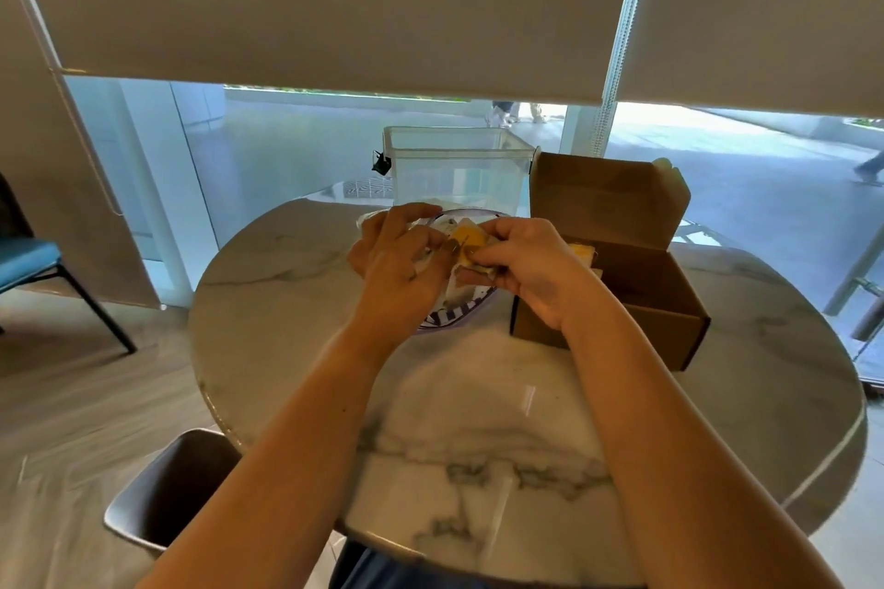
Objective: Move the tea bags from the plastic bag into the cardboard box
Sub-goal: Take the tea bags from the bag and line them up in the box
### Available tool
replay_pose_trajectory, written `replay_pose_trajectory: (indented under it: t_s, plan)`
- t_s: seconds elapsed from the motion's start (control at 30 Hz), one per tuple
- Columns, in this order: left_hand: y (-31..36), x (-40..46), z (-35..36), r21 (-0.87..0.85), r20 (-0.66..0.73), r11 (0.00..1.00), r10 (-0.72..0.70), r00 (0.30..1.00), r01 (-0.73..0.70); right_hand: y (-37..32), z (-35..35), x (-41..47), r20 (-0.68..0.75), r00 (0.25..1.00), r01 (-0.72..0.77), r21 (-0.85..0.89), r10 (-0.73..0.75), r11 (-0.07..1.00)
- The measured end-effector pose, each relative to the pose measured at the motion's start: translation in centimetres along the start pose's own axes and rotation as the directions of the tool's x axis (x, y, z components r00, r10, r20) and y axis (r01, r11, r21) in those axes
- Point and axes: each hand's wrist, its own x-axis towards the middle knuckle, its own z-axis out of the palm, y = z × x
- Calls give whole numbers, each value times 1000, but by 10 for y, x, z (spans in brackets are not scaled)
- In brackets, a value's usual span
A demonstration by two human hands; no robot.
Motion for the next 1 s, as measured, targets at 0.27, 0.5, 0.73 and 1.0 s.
replay_pose_trajectory:
  t_s: [0.27, 0.5, 0.73, 1.0]
  plan:
    - [5, -2, 13, 129, 137, 972, 176, 975, -194, -10, -27, -8, 49, 998, 23, 211, -34, 977]
    - [27, -8, 9, 145, 32, 966, 212, 977, -215, -3, -79, -2, -290, 953, 187, 325, -90, 927]
    - [44, -14, 12, -178, 390, 954, 293, 873, -241, 23, -118, 7, -424, 900, -325, -505, 98, 800]
    - [45, -17, 19, -134, 479, 946, 323, 816, -295, 38, -116, 39, -473, 858, -503, -688, 202, 523]
